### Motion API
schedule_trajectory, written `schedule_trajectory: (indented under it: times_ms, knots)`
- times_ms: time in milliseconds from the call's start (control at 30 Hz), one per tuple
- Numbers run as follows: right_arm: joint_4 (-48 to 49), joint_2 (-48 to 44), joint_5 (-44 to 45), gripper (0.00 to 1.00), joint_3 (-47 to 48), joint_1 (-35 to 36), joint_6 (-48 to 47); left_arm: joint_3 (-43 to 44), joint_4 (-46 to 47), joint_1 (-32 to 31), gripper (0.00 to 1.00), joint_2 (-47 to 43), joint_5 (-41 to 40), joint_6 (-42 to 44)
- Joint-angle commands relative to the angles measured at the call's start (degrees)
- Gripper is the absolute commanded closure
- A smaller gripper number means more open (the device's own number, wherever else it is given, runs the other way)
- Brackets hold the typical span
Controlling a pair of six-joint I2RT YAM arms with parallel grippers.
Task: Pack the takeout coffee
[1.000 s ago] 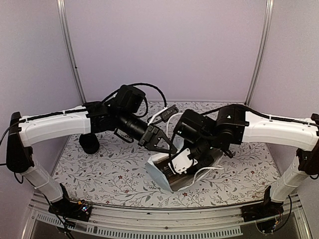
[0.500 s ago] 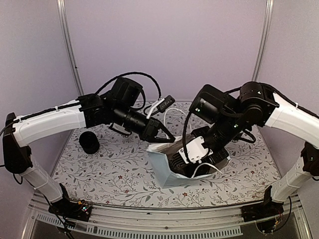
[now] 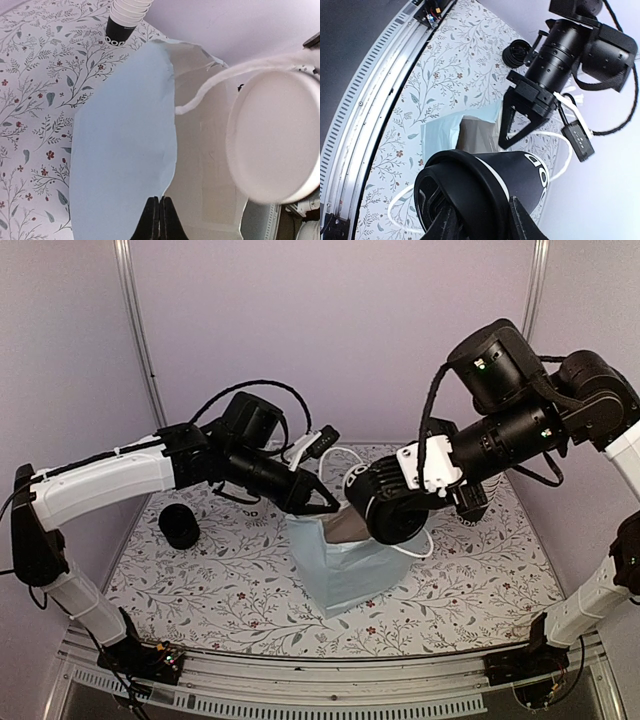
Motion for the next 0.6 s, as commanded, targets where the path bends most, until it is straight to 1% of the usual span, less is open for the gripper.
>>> schedule_trajectory:
  times_ms: [0, 67, 133, 233, 300, 333, 400, 433, 567]
  knots:
    - [3.23, -3.39, 8.03, 0.79, -0.55, -1.37, 1.17, 0.67, -4.56, 1.86, 0.99, 0.8, -2.68, 0.49]
    - [5.75, -5.63, 8.58, 0.79, -1.47, -5.33, 1.57, 0.36, -4.74, 2.18, 1.0, 0.29, -2.72, 0.66]
    - [8.53, -7.36, 7.39, 0.79, -3.1, -11.79, 1.87, 0.1, -5.43, 2.41, 1.0, -0.17, -2.8, 1.06]
    - [11.93, -9.75, 2.03, 0.79, -8.17, -23.88, 1.76, -0.07, -7.11, 2.73, 1.0, -0.55, -2.7, 2.26]
    - [13.13, -10.85, -1.5, 0.79, -12.89, -29.43, 1.41, -0.21, -8.18, 3.41, 1.0, -0.48, -2.49, 3.36]
    - [13.41, -11.13, -3.14, 0.79, -15.16, -31.76, 1.52, -0.03, -8.48, 3.85, 0.96, -0.36, -2.47, 3.87]
    - [13.75, -11.16, -6.61, 0.79, -19.84, -36.0, 1.84, 0.93, -8.56, 4.44, 0.83, 0.03, -3.09, 4.24]
    - [13.93, -11.09, -8.61, 0.79, -21.96, -37.96, 2.24, 1.65, -8.5, 4.45, 0.77, 0.11, -4.33, 4.21]
    - [12.11, -8.12, -16.61, 0.79, -27.74, -45.6, 3.75, 4.54, -6.65, 4.49, 0.59, -1.68, -10.61, 3.94]
